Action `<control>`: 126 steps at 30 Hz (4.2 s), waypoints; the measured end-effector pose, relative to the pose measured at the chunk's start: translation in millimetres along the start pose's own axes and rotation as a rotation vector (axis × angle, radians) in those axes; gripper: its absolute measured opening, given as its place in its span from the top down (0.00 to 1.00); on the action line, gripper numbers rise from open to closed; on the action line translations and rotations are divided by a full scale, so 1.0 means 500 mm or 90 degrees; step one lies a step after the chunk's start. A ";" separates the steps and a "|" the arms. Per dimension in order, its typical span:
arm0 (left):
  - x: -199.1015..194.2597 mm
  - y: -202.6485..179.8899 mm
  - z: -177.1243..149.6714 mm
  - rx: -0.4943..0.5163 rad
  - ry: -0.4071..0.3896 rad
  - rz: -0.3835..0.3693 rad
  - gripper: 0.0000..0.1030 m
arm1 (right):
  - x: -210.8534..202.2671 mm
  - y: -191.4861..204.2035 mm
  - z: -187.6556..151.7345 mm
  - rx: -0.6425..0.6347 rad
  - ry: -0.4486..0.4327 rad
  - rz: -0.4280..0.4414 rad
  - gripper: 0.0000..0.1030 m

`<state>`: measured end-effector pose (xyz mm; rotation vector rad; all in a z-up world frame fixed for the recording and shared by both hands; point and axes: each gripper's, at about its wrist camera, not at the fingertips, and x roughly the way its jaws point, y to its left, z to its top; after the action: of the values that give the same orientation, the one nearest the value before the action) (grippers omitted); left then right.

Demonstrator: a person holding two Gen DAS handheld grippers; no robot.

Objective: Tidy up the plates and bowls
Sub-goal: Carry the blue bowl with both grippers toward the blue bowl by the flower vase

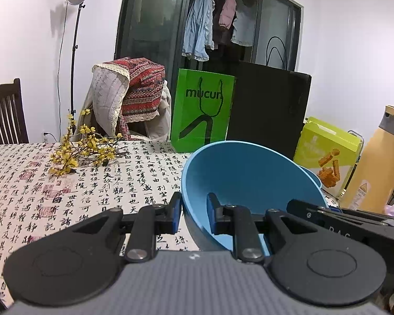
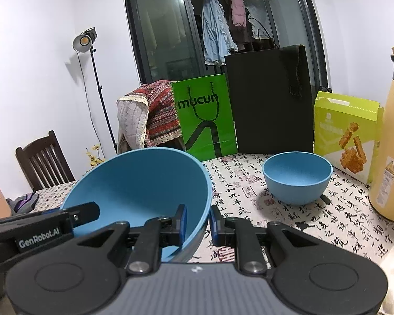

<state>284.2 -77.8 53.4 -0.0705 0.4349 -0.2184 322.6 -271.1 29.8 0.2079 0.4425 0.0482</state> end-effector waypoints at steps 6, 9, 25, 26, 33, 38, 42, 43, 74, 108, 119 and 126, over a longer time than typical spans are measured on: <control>-0.032 0.003 -0.020 0.003 0.000 0.012 0.80 | -0.023 0.007 -0.015 0.000 -0.001 0.007 0.84; -0.047 0.003 -0.025 0.004 -0.005 0.014 0.80 | -0.035 0.012 -0.023 0.002 -0.007 0.011 0.84; -0.080 0.009 -0.045 -0.009 -0.012 0.019 0.80 | -0.066 0.020 -0.061 0.021 -0.005 0.011 0.85; -0.082 0.009 -0.046 -0.009 -0.013 0.019 0.80 | -0.067 0.021 -0.063 0.022 -0.005 0.012 0.85; -0.096 0.017 -0.053 -0.017 -0.018 0.020 0.80 | -0.076 0.026 -0.070 0.028 -0.005 0.015 0.85; -0.107 0.027 -0.058 -0.022 -0.021 0.027 0.80 | -0.084 0.038 -0.076 0.027 -0.010 0.021 0.85; -0.114 0.038 -0.061 -0.025 -0.022 0.034 0.80 | -0.085 0.049 -0.078 0.024 -0.009 0.028 0.85; -0.117 0.041 -0.062 -0.026 -0.022 0.036 0.80 | -0.084 0.051 -0.078 0.024 -0.009 0.030 0.85; -0.189 0.140 -0.075 -0.066 -0.045 0.127 0.80 | -0.059 0.154 -0.095 -0.006 0.011 0.129 0.85; -0.320 0.286 -0.100 -0.131 -0.073 0.260 0.80 | -0.057 0.355 -0.124 -0.070 0.042 0.262 0.85; -0.377 0.342 -0.117 -0.161 -0.083 0.317 0.80 | -0.060 0.431 -0.142 -0.096 0.058 0.316 0.85; -0.422 0.381 -0.129 -0.181 -0.091 0.362 0.80 | -0.064 0.494 -0.154 -0.114 0.070 0.359 0.85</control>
<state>107.2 153.8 59.8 -0.2356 0.3265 0.4071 260.5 -17.7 26.9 0.1494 0.4752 0.6524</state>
